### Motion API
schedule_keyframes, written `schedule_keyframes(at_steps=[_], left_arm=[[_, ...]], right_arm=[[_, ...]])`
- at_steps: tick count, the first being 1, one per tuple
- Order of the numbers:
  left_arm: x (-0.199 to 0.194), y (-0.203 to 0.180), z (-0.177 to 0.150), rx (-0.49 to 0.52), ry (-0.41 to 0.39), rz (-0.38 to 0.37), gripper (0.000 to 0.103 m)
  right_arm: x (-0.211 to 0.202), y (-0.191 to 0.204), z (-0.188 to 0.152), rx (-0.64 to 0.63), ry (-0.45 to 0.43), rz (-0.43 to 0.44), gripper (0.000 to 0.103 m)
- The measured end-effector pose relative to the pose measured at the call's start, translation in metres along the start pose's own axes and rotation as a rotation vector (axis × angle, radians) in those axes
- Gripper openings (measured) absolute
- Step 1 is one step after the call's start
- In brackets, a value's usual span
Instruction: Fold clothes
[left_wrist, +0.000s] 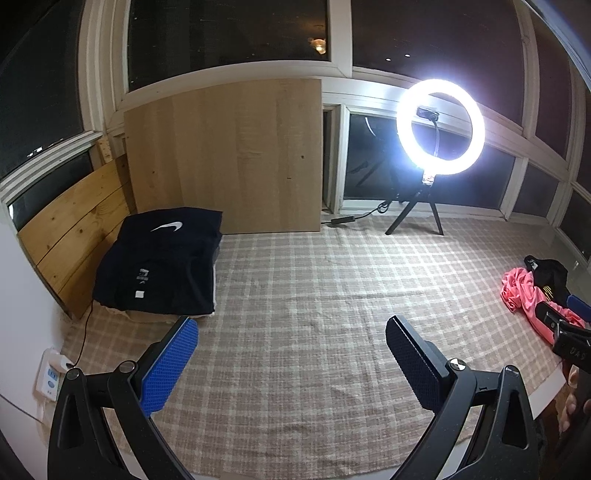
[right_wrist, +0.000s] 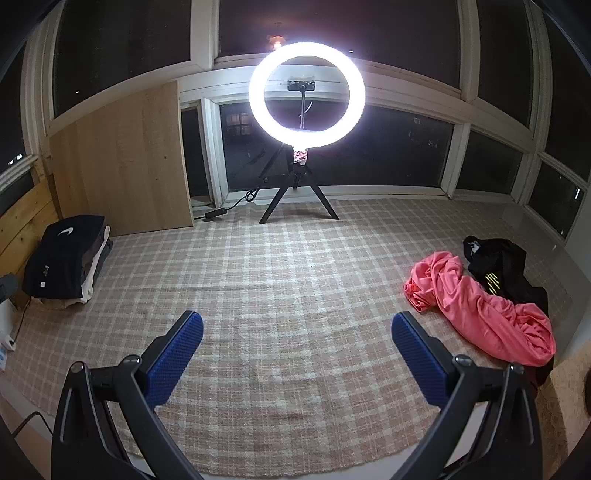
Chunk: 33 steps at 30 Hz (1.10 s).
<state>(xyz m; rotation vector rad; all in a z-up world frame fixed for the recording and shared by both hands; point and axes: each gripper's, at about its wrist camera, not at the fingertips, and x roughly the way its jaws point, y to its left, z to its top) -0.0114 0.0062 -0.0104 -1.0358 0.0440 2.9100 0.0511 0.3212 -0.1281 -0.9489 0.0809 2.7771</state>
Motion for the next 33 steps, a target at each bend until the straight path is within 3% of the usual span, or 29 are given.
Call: schedule_keyframes(at_steps=[17,33], left_arm=[[0.022,-0.023,0.015,0.076,0.008,-0.097,0.102],[0.055,-0.061,0.03,0.202,0.032,-0.243,0.102]], right_arm=[[0.0,-0.017,0.004,0.059,0.005,-0.095,0.103],[-0.001,-0.043,-0.006,0.152,0.021,-0.224,0.103]])
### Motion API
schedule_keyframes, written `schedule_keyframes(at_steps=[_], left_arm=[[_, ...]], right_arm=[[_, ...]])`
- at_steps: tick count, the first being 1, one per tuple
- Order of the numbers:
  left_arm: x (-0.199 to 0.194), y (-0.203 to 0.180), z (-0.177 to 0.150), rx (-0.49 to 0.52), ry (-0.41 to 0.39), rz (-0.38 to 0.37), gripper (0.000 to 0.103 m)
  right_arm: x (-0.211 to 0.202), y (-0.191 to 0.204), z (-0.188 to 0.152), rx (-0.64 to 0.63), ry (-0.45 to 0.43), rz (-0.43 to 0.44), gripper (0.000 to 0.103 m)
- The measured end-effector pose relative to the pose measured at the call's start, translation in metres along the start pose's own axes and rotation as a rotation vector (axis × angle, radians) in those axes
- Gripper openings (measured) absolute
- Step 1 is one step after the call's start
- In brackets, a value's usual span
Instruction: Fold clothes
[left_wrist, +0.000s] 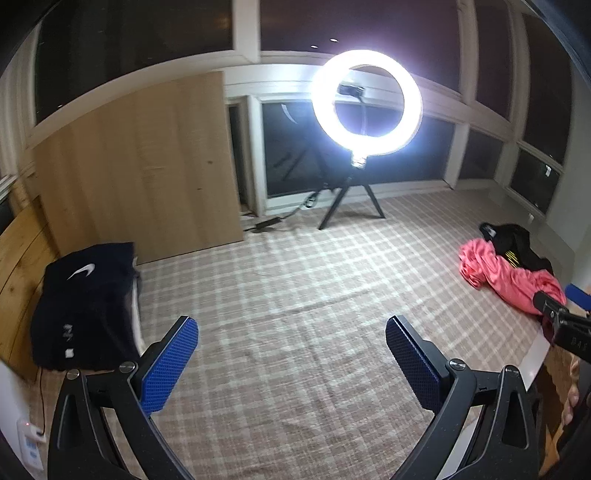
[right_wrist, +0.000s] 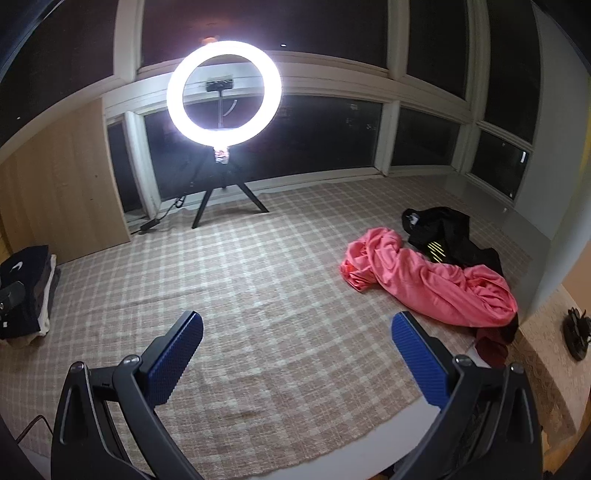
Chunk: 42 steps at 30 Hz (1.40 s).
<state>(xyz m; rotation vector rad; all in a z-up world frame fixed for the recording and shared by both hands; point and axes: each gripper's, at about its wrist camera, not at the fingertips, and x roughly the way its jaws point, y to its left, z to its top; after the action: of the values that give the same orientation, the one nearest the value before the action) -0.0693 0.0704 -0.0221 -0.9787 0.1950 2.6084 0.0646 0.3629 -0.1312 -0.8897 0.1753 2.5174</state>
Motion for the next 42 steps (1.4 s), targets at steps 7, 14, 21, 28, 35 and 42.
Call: schedule_keyframes(at_steps=[7,14,21,28,35,42], left_arm=[[0.022,-0.024,0.005,0.065,0.042,-0.06,0.102],[0.053,-0.05,0.005,0.077,0.124,-0.113,0.102],[0.085,-0.078,0.005,0.022,0.215,-0.149,0.102],[0.113,-0.107,0.011,-0.079,0.238,-0.165,0.101],[0.131,-0.146,0.028,-0.113,0.243,-0.166,0.102],[0.138,-0.194,0.071,0.006,0.138,-0.085,0.1]], right_arm=[[0.007,-0.022,-0.004,0.047,0.019,-0.045,0.103],[0.032,-0.064,-0.008,0.108,0.058,-0.073,0.103],[0.069,-0.126,-0.004,0.18,0.096,-0.074,0.103],[0.107,-0.194,0.014,0.195,0.096,-0.109,0.103],[0.147,-0.25,0.036,0.201,0.105,-0.103,0.103],[0.215,-0.249,0.062,0.048,0.201,0.1,0.103]])
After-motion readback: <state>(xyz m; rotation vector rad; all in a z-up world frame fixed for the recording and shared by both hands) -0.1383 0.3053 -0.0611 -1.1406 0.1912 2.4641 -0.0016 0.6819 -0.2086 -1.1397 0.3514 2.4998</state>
